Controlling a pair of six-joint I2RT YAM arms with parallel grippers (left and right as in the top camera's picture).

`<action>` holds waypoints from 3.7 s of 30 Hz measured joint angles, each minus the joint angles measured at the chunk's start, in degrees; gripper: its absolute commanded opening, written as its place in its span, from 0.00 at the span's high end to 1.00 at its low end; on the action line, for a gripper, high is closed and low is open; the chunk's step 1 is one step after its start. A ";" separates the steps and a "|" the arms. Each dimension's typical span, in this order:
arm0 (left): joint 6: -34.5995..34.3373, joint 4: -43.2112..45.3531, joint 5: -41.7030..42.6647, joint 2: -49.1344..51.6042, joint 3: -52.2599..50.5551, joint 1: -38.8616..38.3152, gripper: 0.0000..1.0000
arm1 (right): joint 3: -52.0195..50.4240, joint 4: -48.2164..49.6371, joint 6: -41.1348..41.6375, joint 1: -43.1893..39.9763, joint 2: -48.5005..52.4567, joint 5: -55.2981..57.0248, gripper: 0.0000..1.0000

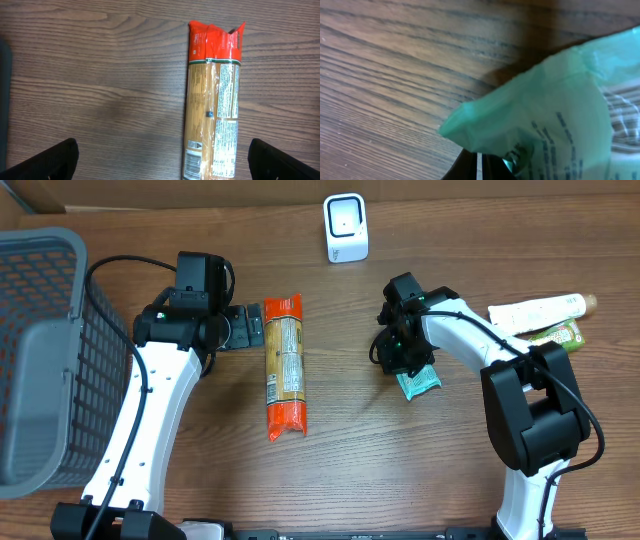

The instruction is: Scan the item barcode

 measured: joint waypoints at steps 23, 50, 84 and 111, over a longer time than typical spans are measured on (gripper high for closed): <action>0.00 -0.02 0.00 0.00 0.00 0.00 0.01 | 7.34 -9.73 11.98 -9.20 -12.90 10.99 0.96; 0.00 0.00 -0.02 0.00 0.00 0.00 0.00 | -9.90 1.64 -0.42 0.70 -11.89 0.37 0.96; 0.00 -0.02 0.00 0.00 0.00 0.00 0.00 | -1.44 8.98 -13.55 -18.49 -11.76 -1.79 0.12; 0.00 -0.02 0.00 0.00 0.00 0.00 0.00 | 0.59 6.27 -19.12 -22.86 3.63 -22.43 0.78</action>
